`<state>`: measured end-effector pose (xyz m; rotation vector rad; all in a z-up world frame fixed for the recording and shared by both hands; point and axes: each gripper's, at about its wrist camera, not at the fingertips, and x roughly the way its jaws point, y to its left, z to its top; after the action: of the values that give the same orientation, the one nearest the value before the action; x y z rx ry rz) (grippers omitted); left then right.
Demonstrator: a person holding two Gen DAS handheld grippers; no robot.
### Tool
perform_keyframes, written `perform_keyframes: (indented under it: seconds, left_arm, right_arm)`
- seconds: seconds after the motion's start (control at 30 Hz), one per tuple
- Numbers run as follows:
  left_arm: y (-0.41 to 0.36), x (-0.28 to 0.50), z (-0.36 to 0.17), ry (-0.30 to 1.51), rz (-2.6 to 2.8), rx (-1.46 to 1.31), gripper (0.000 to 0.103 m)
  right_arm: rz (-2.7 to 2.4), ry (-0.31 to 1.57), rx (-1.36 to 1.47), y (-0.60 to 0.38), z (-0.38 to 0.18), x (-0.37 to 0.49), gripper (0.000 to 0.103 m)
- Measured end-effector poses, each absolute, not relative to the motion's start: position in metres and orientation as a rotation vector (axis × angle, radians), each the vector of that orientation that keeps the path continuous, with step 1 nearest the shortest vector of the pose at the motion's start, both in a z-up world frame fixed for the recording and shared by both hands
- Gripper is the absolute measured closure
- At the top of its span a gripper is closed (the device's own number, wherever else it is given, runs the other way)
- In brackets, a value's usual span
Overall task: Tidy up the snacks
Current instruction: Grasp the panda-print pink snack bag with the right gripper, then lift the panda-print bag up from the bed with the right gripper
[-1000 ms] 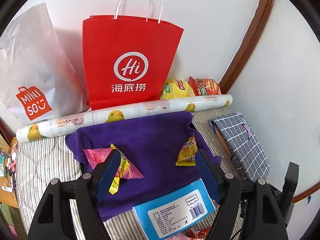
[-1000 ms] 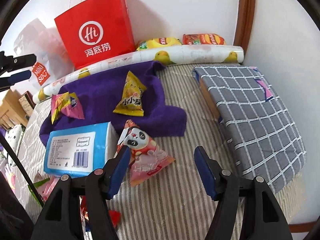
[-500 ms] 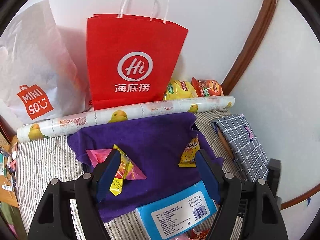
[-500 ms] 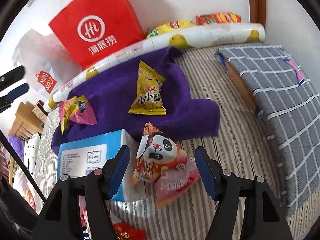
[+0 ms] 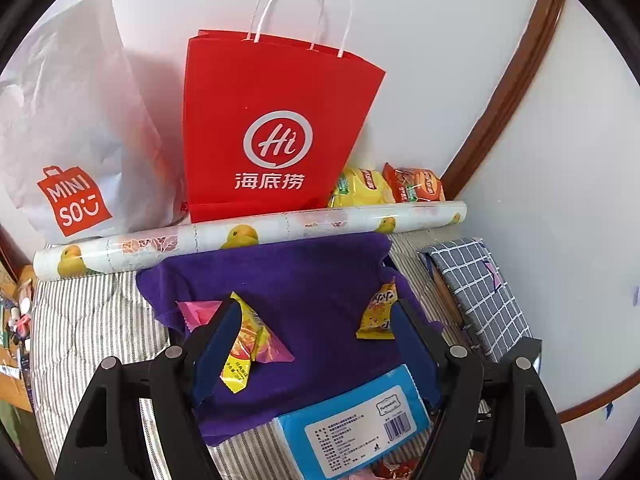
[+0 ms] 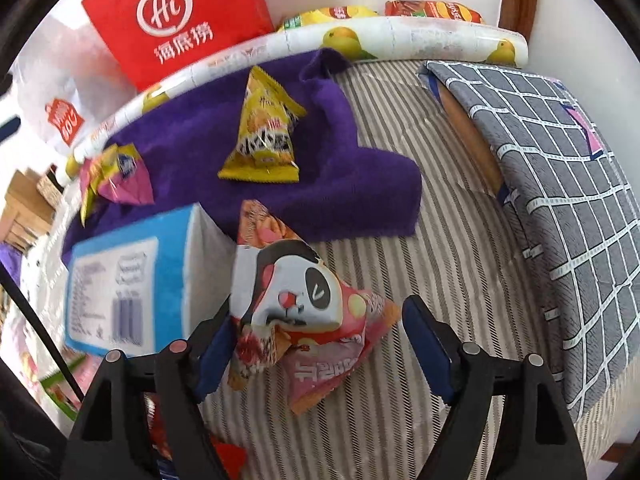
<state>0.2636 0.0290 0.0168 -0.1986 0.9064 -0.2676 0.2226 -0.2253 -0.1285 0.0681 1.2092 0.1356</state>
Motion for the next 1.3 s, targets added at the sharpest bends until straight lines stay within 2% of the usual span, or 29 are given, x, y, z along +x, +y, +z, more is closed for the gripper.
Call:
perform_keyframes:
  seconds: [0.1,0.2,0.23,0.43,0.93,1.3]
  left_arm:
    - [0.027,0.261,0.019,0.899,-0.276,-0.191,0.028]
    - [0.025,0.260,0.020,0.894,-0.277,-0.184,0.028]
    - [0.025,0.260,0.020,0.893,-0.274,-0.182,0.028]
    - [0.018,0.263,0.015,0.912,-0.272,-0.176,0.028]
    - [0.004,0.250,0.015,0.923,-0.288,-0.153,0.028]
    - [0.034,0.197,-0.007,0.975,-0.206,-0.144,0.028]
  right_arm:
    - [0.125,1.225,0.075,-0.227,-0.139,0.224,0.024]
    - [0.135,1.193,0.148,-0.236,-0.140,0.224,0.035]
    - [0.133,1.179,0.152,-0.238,-0.139,0.223,0.042]
    - [0.140,1.123,0.140,-0.242,-0.129,0.215,0.046]
    - [0.162,1.007,0.126,-0.251,-0.084,0.187,0.047]
    - [0.202,0.974,0.151,-0.245,-0.074,0.167,0.047]
